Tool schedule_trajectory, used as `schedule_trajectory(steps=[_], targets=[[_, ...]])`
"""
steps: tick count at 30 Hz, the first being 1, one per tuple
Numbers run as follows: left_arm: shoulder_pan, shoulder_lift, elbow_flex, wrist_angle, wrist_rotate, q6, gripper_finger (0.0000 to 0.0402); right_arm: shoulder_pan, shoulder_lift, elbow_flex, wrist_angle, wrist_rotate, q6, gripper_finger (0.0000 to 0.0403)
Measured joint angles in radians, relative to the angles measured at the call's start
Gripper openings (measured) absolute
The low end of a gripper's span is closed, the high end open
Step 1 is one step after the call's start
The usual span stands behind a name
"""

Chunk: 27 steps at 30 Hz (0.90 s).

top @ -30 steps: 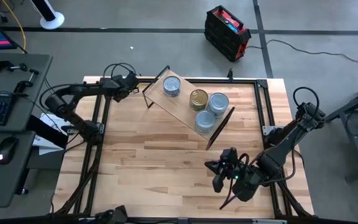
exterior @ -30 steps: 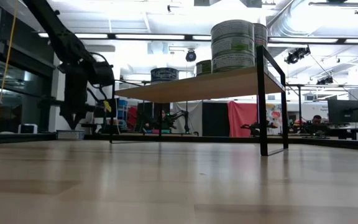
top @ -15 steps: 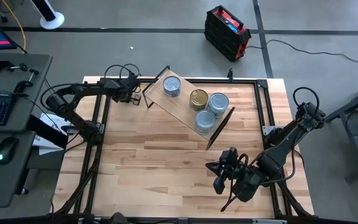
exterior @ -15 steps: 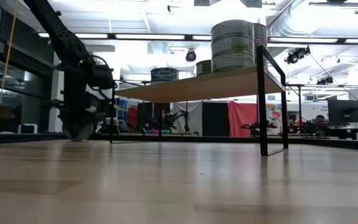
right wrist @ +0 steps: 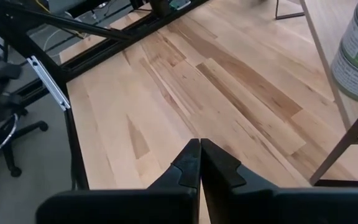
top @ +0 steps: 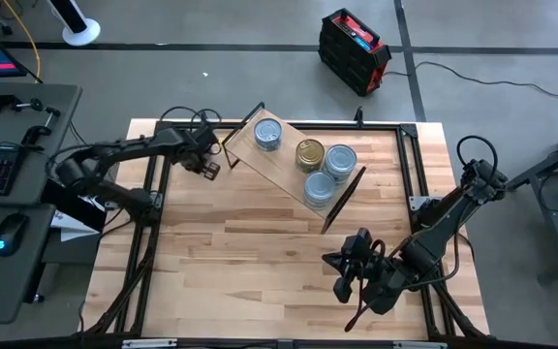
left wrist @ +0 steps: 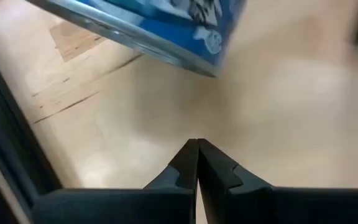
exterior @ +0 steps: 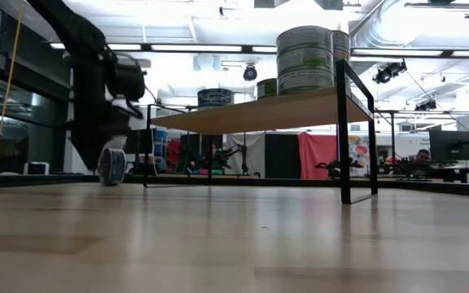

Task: Stack canned seafood by type on shelf
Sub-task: Stack the blue tuna can on top of the other blue tuna cans on the shelf

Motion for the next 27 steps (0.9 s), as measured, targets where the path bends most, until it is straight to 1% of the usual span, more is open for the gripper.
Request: schedule_trajectory(steps=[5,9,12,14,17,19,24,27], targets=[[-0.046,-0.161,0.004,-0.090,0.040,0.035,0.0000,0.000,0.000,0.000,-0.023,-0.002,0.000,0.0000],[-0.070,-0.298,0.052,-0.152,0.044,0.066,0.0000,0.000,0.000,0.000,-0.038,-0.002,0.000,0.0000],[-0.076,-0.380,0.111,-0.138,0.044,0.120,0.0000,0.000,0.000,0.000,-0.040,-0.002,0.000,0.0000],[-0.081,-0.407,0.153,-0.110,0.044,0.207,0.0001,0.000,0.000,0.000,-0.040,-0.002,0.000,0.0000],[-0.081,-0.395,0.219,-0.114,0.044,0.363,0.0001,0.000,0.000,0.000,-0.042,-0.002,0.000,0.0000],[-0.081,-0.361,0.267,-0.121,0.041,0.432,0.0001,0.000,0.000,0.000,-0.045,-0.001,0.000,0.0000],[-0.081,-0.243,0.381,-0.191,-0.023,0.536,0.0001,0.000,0.000,0.000,-0.046,-0.007,0.005,0.0000],[-0.067,-0.194,0.416,-0.178,-0.033,0.534,0.0001,0.000,0.000,0.000,-0.041,-0.021,0.008,0.0000]])
